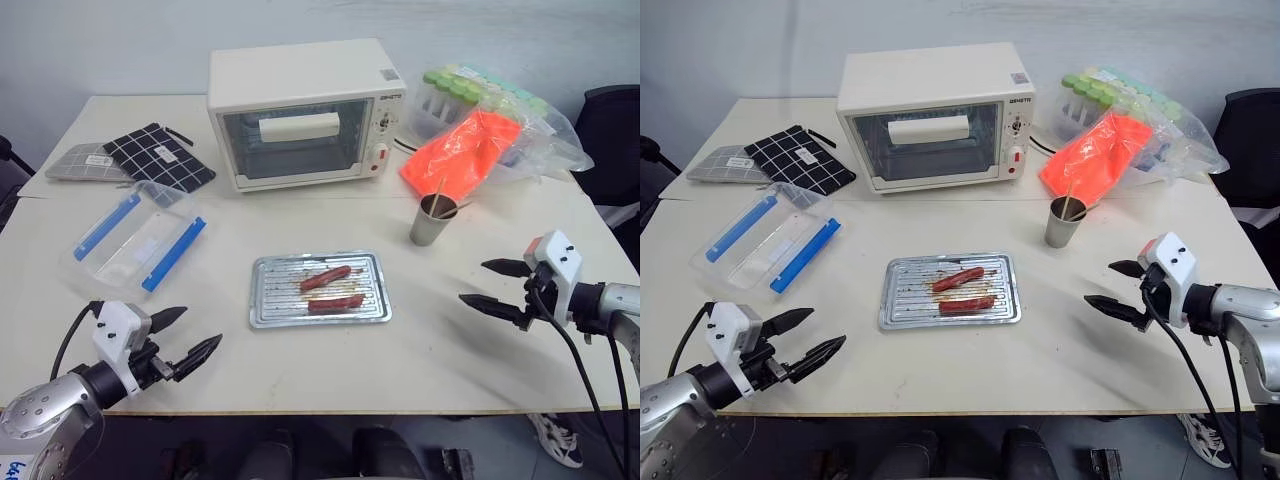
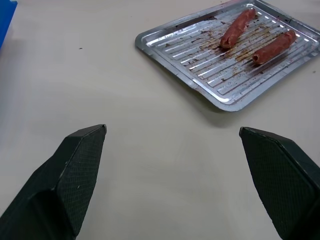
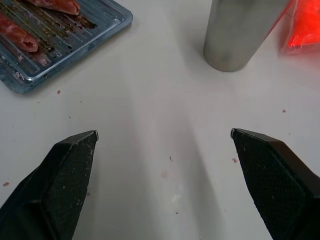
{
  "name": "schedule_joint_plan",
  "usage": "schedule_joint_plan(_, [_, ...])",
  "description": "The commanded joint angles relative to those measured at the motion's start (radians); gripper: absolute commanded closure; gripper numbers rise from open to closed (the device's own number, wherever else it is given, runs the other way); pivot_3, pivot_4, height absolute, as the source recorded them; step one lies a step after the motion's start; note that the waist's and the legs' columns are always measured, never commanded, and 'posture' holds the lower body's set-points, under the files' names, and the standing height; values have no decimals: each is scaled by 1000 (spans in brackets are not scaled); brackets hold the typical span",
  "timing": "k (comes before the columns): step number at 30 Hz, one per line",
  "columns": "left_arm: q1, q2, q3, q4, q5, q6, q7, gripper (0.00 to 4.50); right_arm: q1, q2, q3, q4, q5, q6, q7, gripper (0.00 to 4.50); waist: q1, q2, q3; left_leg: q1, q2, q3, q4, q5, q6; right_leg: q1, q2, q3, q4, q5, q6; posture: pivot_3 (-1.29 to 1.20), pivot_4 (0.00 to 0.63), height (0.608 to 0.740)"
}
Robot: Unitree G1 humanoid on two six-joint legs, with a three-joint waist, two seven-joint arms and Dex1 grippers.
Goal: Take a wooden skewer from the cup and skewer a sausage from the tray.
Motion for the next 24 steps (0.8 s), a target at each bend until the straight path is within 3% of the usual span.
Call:
schedule_joint_plan(1, [-11, 0, 7, -13, 7, -23, 14, 0, -8, -27, -27, -34, 18, 7, 6, 37, 1, 0, 0, 0, 0, 0, 0, 0, 0, 0, 0, 0, 0, 0, 0, 0, 150, 740])
schedule_joint_plan(24, [-97, -14, -63, -39, -29, 21, 58, 0, 79, 119, -77, -166, 70, 96, -222, 37, 4, 0, 0, 0, 0, 0, 0, 0, 0, 0, 0, 0, 0, 0, 0, 0, 150, 740])
